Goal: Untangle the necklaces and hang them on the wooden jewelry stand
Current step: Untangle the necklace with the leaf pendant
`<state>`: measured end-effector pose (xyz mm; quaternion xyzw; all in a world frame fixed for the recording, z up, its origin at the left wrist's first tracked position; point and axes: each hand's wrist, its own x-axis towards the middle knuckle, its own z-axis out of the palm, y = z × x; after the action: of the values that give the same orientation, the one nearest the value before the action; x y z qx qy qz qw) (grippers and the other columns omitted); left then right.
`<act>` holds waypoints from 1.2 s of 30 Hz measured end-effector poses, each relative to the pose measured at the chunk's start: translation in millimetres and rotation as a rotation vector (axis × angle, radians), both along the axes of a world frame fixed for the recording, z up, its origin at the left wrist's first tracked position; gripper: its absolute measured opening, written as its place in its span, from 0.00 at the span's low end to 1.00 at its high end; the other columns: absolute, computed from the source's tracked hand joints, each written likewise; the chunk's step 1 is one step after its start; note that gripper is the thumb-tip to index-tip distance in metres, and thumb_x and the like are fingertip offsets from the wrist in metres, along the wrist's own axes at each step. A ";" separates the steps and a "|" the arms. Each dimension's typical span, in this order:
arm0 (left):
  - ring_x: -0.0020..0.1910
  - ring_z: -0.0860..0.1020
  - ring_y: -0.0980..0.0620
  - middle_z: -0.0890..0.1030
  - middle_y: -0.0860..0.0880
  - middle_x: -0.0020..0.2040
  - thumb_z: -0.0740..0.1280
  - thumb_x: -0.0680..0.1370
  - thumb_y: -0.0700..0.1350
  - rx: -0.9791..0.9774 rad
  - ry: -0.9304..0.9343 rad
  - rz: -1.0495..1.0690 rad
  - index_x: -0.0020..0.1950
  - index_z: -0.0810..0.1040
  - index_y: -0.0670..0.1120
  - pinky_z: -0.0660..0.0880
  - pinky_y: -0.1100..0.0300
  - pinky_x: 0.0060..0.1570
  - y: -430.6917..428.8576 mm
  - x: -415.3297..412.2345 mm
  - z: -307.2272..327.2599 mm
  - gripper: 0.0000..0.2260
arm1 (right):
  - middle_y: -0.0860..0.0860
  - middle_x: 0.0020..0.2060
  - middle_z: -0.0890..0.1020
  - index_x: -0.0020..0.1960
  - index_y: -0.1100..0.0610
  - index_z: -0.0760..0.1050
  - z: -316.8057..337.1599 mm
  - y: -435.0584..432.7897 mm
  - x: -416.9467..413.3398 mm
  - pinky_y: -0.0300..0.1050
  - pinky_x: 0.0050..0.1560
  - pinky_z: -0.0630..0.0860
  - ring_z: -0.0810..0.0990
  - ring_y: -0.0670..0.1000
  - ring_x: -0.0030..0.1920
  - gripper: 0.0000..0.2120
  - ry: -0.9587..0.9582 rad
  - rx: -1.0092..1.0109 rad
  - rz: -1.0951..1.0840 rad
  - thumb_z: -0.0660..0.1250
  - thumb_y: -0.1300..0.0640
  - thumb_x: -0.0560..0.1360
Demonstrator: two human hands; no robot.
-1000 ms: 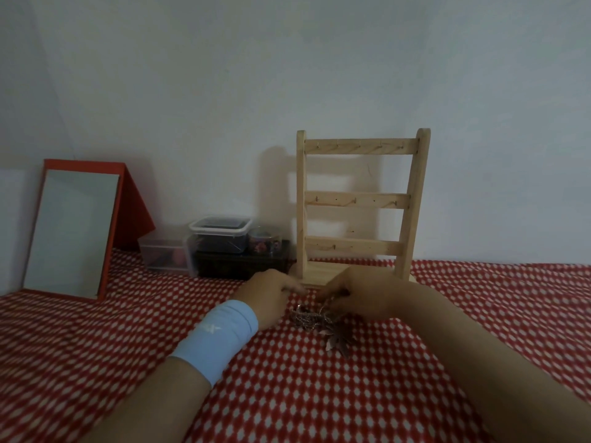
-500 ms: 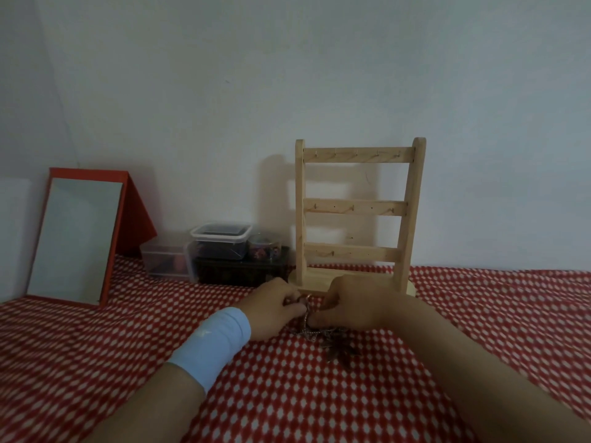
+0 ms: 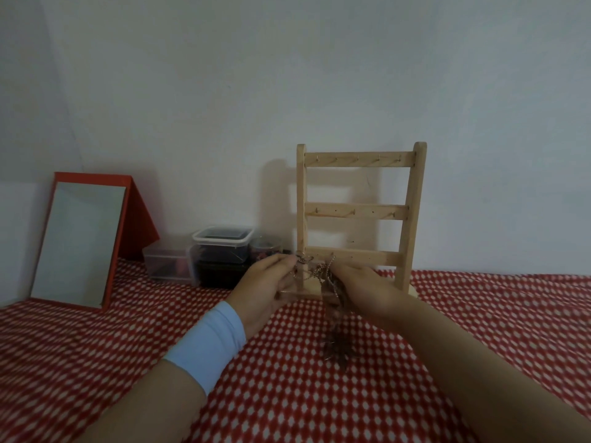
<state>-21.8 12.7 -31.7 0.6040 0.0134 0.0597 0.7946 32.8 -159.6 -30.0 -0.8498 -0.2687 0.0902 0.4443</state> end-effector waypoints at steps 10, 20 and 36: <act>0.34 0.77 0.49 0.76 0.45 0.37 0.71 0.75 0.36 0.779 0.035 0.297 0.49 0.78 0.45 0.81 0.53 0.33 56.9 3.3 3.5 0.06 | 0.45 0.49 0.85 0.57 0.46 0.80 -7.3 -5.9 7.1 0.31 0.37 0.74 0.80 0.39 0.38 0.07 0.044 -0.205 0.132 0.64 0.49 0.82; 0.62 0.75 0.48 0.74 0.48 0.65 0.64 0.78 0.47 1.704 0.287 0.065 0.65 0.78 0.53 0.72 0.54 0.65 61.0 5.8 -7.1 0.15 | 0.37 0.58 0.79 0.63 0.42 0.77 -11.2 -6.3 17.4 0.30 0.45 0.74 0.78 0.37 0.57 0.20 -0.056 -0.308 0.141 0.72 0.61 0.76; 0.44 0.76 0.59 0.77 0.56 0.46 0.72 0.73 0.47 1.457 0.054 -0.230 0.51 0.80 0.54 0.77 0.62 0.51 34.7 7.7 -13.4 0.08 | 0.38 0.49 0.82 0.50 0.40 0.80 -3.0 -8.4 17.8 0.33 0.49 0.72 0.79 0.38 0.51 0.04 -0.189 -0.548 0.182 0.73 0.47 0.76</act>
<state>-14.1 47.4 -45.1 0.9774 -0.0735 -0.0452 0.1928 50.6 -168.0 -33.0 -0.9151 -0.3497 0.1191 0.1616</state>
